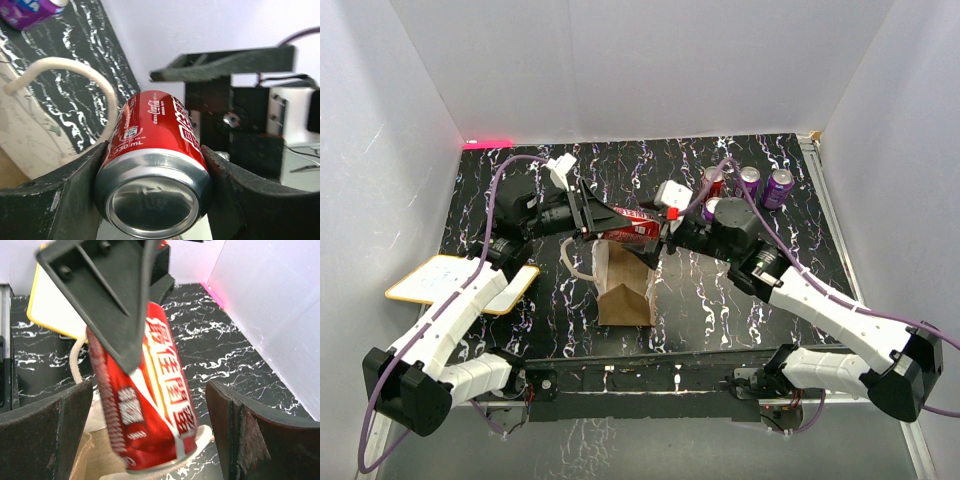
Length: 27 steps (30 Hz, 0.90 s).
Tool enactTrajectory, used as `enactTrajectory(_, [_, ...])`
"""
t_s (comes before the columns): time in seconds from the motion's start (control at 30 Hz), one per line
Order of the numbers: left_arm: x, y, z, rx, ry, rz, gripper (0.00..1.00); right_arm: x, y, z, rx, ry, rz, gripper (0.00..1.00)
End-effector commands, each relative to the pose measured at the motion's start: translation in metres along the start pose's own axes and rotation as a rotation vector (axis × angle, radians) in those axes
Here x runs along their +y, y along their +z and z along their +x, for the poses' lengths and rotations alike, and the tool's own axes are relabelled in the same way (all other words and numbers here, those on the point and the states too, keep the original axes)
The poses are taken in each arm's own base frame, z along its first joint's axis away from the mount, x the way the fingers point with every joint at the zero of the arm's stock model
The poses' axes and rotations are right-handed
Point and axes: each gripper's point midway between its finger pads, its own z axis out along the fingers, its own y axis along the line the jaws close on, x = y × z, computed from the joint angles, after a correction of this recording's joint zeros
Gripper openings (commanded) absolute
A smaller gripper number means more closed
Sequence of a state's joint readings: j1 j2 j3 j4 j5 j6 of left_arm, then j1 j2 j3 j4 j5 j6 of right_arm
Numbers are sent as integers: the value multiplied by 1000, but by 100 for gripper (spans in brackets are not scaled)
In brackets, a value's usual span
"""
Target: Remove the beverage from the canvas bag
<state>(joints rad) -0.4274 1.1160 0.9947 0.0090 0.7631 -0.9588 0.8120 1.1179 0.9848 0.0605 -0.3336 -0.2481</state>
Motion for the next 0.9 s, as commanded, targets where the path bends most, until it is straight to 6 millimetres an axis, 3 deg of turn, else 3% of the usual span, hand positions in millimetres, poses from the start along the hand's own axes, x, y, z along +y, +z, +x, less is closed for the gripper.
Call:
enactTrajectory(0.0, [-73,-27,-3,-23,78,227,0,-13,-19,-45,-191,-11,-16,99])
enactTrajectory(0.27, [-101,-33,-7,-25,-14,383,0,1,-36,-73,-409,41,-167,99])
enactTrajectory(0.43, [-102,-33,-9,-38,-70,453,0,12,-38,-86,-513,87,-248,95])
enactTrajectory(0.57, [-102,-33,-9,-41,-90,468,0,14,-28,-82,-513,127,-298,87])
enactTrajectory(0.87, [-97,-32,-7,-40,-126,483,0,15,-23,-81,-550,170,-330,84])
